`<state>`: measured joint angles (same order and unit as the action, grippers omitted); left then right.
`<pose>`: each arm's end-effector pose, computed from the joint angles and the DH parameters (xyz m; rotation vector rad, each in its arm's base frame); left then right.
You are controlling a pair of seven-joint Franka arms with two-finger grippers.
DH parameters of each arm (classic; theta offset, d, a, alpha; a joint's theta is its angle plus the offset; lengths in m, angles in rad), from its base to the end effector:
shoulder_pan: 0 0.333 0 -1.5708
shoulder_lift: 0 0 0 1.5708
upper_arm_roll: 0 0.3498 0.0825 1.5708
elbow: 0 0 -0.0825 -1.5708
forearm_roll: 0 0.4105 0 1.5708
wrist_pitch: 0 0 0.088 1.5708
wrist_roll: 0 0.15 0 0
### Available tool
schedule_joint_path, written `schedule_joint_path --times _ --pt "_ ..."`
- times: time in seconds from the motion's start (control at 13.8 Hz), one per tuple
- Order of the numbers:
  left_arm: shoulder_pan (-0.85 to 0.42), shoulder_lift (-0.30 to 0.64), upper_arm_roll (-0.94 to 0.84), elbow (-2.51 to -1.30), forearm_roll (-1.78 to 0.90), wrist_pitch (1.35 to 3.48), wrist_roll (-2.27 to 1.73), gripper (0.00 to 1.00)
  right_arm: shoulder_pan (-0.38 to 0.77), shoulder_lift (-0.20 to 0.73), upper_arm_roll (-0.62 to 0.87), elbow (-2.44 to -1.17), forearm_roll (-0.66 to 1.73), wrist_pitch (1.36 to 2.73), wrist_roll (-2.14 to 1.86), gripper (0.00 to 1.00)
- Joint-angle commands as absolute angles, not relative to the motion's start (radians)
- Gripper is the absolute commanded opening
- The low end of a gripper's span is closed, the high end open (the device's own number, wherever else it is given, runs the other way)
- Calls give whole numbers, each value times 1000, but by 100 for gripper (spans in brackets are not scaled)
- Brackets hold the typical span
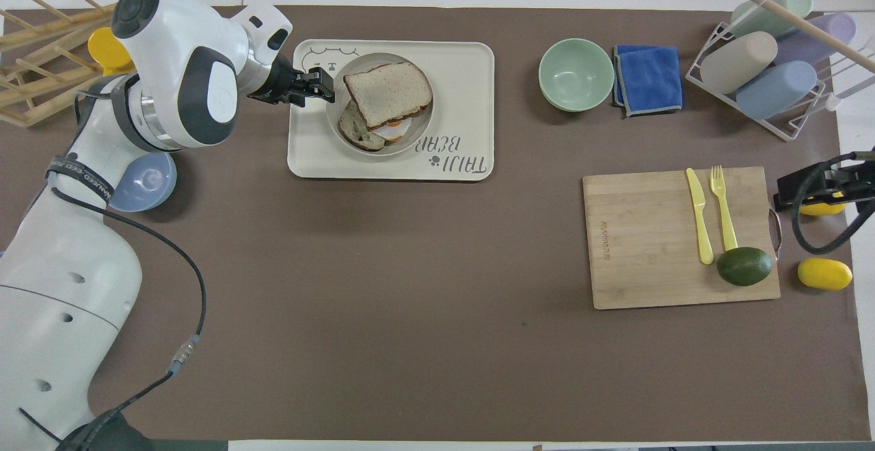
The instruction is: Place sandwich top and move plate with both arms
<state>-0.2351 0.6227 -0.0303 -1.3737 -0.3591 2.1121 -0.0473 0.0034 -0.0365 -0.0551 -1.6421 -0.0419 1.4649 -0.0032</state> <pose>0.7521 -0.2299 0.3414 2.7910 -0.0594 0.0853 0.5478 -0.0355 0.5930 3.0968 -0.0771 -0.2200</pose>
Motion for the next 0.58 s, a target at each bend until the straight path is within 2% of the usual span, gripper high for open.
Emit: schedule_joint_path --times 0.0,0.22,0.51 --pt "-183 476 -14 -1437 -351 2037 -103 100 -5 -51 -52 -1652 -11 1473 -25 100" --pt "-179 343 63 -1436 -252 1867 -104 100 -5 -51 -52 -1652 -11 1474 -25 100" --pt "-149 174 67 -1460 -141 1659 -101 100 -5 -51 -52 -1652 -11 1473 -25 100"
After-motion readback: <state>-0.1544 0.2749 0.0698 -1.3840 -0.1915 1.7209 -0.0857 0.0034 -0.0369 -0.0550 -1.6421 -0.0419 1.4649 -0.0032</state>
